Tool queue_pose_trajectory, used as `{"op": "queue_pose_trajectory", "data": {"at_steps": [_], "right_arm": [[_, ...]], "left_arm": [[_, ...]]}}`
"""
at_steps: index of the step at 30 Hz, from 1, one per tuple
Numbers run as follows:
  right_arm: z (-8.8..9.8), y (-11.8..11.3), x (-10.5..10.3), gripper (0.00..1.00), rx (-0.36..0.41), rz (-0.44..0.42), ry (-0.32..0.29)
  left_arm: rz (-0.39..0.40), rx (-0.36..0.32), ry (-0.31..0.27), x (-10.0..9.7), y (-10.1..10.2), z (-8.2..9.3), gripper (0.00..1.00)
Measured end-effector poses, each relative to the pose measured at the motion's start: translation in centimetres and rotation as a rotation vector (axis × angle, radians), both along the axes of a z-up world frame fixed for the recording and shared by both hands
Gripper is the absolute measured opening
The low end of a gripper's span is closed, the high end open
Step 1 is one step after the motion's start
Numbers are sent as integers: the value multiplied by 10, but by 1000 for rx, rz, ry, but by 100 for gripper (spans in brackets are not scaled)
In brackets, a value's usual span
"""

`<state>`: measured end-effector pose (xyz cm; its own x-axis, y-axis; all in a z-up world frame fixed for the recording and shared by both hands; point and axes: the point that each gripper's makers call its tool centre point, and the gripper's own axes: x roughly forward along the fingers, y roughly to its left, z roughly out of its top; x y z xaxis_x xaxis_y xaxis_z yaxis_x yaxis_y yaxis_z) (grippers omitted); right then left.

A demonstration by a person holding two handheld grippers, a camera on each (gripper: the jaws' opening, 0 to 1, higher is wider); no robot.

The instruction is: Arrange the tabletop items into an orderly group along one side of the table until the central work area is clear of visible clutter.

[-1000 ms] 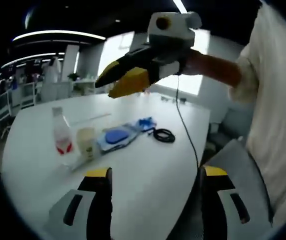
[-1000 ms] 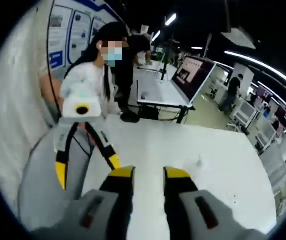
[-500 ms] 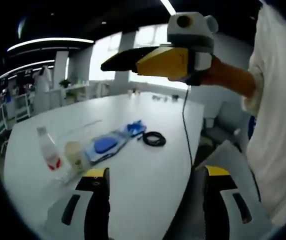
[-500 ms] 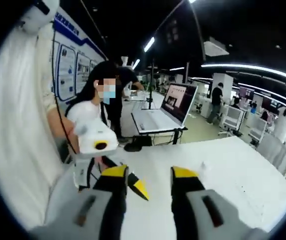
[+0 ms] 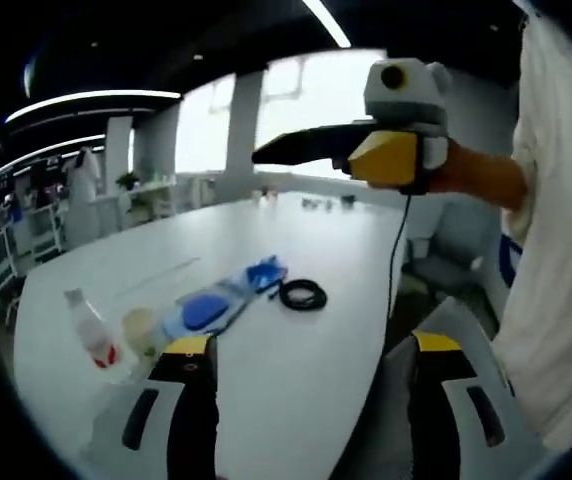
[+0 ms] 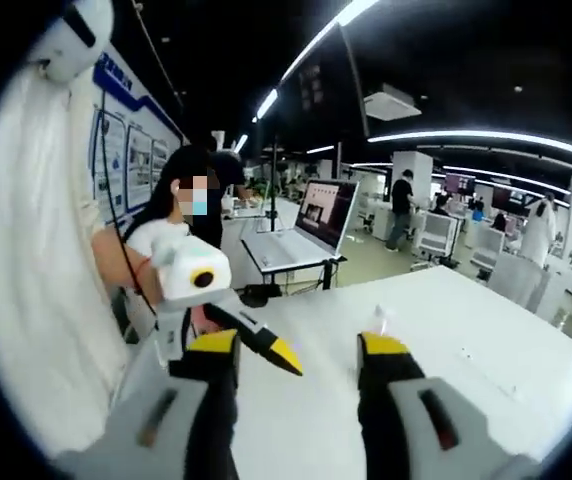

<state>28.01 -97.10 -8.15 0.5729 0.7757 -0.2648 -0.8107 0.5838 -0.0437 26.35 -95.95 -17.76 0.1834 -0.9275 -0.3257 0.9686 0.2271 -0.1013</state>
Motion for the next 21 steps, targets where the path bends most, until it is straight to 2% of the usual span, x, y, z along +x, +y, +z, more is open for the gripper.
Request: {"op": "queue_pose_trajectory", "data": {"at_steps": [10,21], "right_arm": [[4,-41,-12,60,17,-83,-21],[6,-92,-24,70,22,-197,-44]], "left_arm": [[24,-21,-56,4,-16,22,77],[69,-45,-101,8,-25,42,80]]}}
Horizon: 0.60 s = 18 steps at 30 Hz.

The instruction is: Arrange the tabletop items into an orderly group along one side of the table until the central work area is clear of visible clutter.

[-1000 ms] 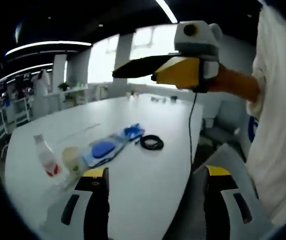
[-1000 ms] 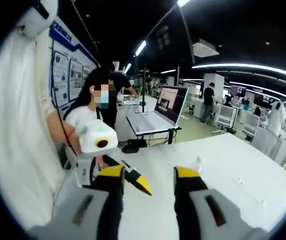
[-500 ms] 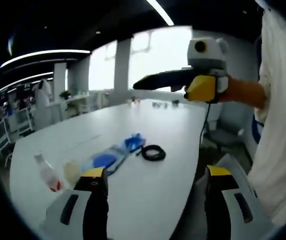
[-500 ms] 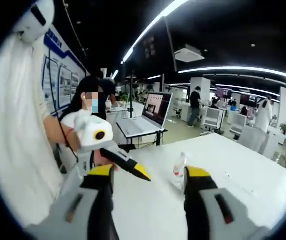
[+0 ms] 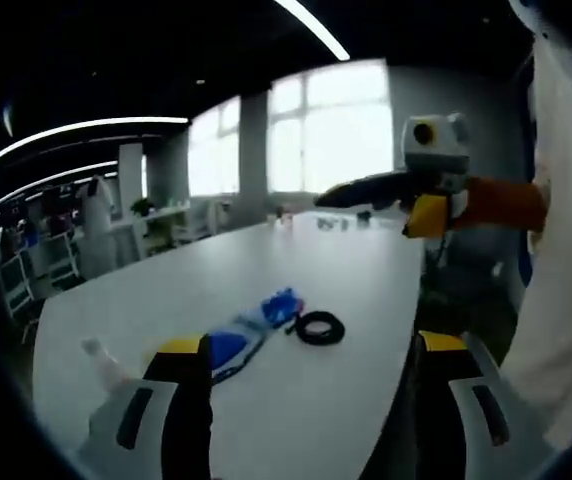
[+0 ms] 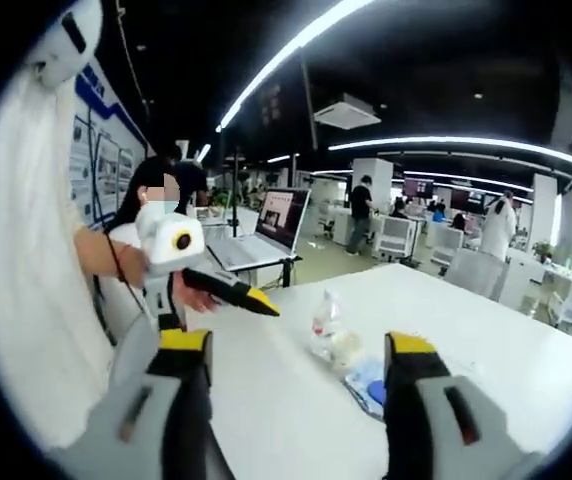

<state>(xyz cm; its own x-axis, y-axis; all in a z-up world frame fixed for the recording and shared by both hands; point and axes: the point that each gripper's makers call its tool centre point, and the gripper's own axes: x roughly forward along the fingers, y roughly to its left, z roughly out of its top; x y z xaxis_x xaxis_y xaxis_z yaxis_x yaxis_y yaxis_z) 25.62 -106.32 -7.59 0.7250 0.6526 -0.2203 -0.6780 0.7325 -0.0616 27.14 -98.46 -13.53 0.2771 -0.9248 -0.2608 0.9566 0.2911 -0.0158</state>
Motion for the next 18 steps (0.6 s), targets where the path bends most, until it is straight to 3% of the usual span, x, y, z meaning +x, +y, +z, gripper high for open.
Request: {"op": "queue_pose_trajectory", "data": {"at_steps": [12,18], "right_arm": [[-15,-58,-17,79,-10,-156,14],[-31,-81,-23,84,-15,-225,34]], "left_arm": [[95,-44,-45,12,15,15,97],[143,-52,-52,20,28,15,97]]}}
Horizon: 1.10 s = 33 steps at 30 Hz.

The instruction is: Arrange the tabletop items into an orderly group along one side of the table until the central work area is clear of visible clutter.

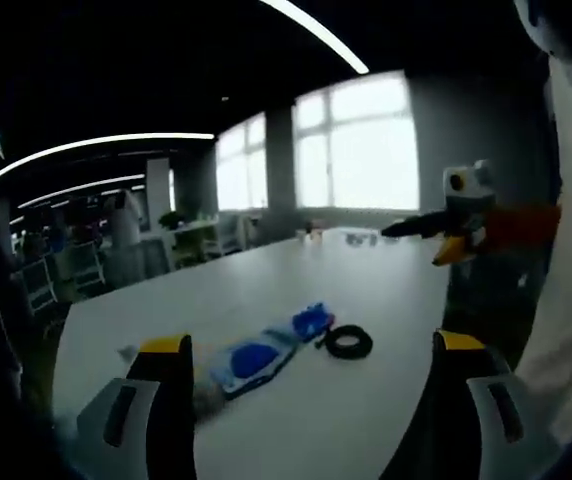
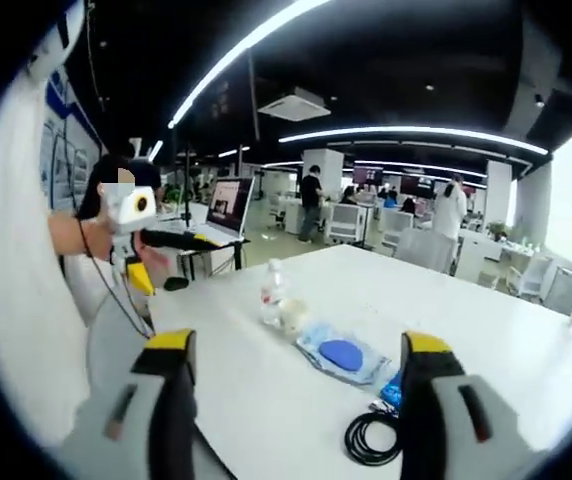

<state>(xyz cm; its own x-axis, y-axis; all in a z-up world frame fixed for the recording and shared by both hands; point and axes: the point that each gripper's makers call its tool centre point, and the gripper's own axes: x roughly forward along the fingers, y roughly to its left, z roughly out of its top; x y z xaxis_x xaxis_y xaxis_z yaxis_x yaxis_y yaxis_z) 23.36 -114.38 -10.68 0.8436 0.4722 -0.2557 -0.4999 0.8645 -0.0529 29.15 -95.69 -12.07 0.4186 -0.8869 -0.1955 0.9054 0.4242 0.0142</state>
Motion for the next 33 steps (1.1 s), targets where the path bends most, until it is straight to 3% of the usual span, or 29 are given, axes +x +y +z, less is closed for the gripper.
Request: {"op": "queue_pose_trajectory", "data": {"at_steps": [15,20,22,24,29,33], "right_arm": [[-36,-41,-11,97,1,-136,32],[-60,-55,-20,99,-5,-183,80],[-66,-59,-23,99,-6,-196,72],[-78,-65,-28,99,-5,-222,109],[-92,-75,-35,98,-4,-261,125],[-105,-82,-40,97,0,-274,140]], "left_arm": [[106,5,34,12,39,-21,97],[136,34,60,13,50,-39,97],[139,46,64,13,53,-45,97],[147,80,82,11,57,-60,97],[165,98,128,9,62,-86,97],[167,94,141,8,62,-91,97]]}}
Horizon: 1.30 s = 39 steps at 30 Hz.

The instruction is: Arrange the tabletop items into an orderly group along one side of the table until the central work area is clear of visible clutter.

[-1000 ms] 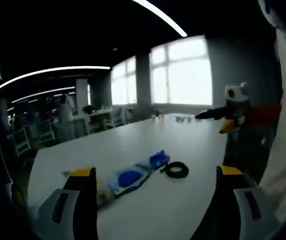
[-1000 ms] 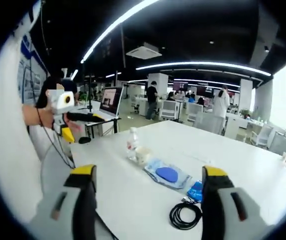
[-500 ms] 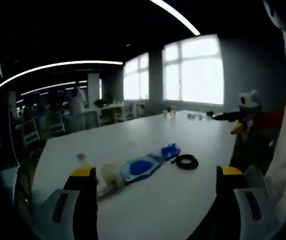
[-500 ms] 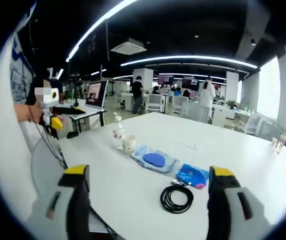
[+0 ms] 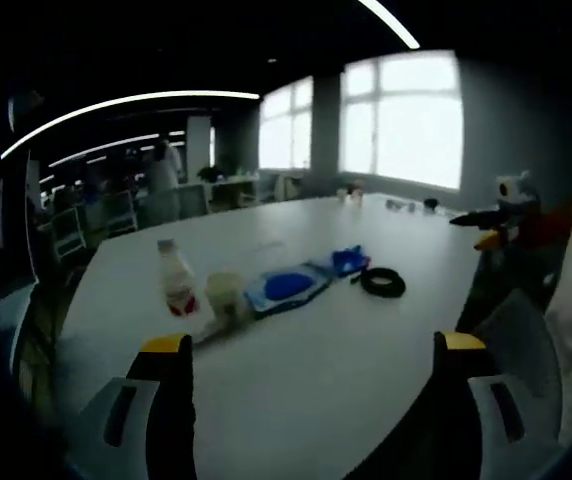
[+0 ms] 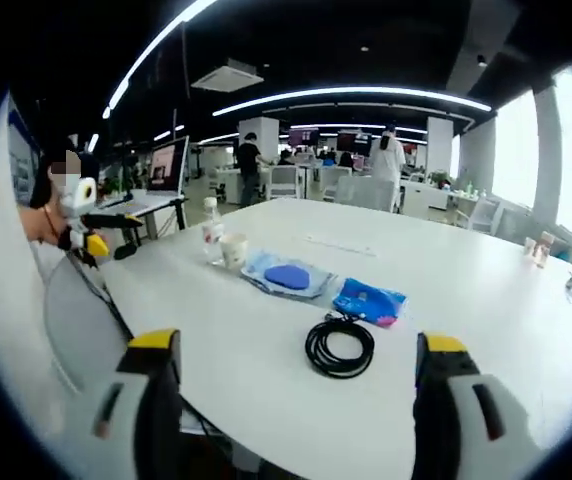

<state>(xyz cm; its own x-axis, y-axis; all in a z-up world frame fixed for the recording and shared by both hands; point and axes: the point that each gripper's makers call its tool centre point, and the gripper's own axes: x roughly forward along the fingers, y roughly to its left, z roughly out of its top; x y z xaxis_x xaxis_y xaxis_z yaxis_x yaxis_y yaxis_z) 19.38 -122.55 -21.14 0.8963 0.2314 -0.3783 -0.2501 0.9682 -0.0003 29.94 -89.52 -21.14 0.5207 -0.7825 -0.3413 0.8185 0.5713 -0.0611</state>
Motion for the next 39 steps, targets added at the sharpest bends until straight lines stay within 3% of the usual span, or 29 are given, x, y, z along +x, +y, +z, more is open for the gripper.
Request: {"op": "queue_pose_trajectory", "data": {"at_steps": [9,32,39], "right_arm": [[-17,-2,-6,96,8,-18,34],[-22,-3,-4,95,5,-31,40],[-23,-2,-5,94,1,-31,47]], "left_arm": [[-7,12,0,1,-2,-6,97],[-12,8,65,-9,-14,-34,97],[-12,-3,75,-10,-18,-34,97]]}}
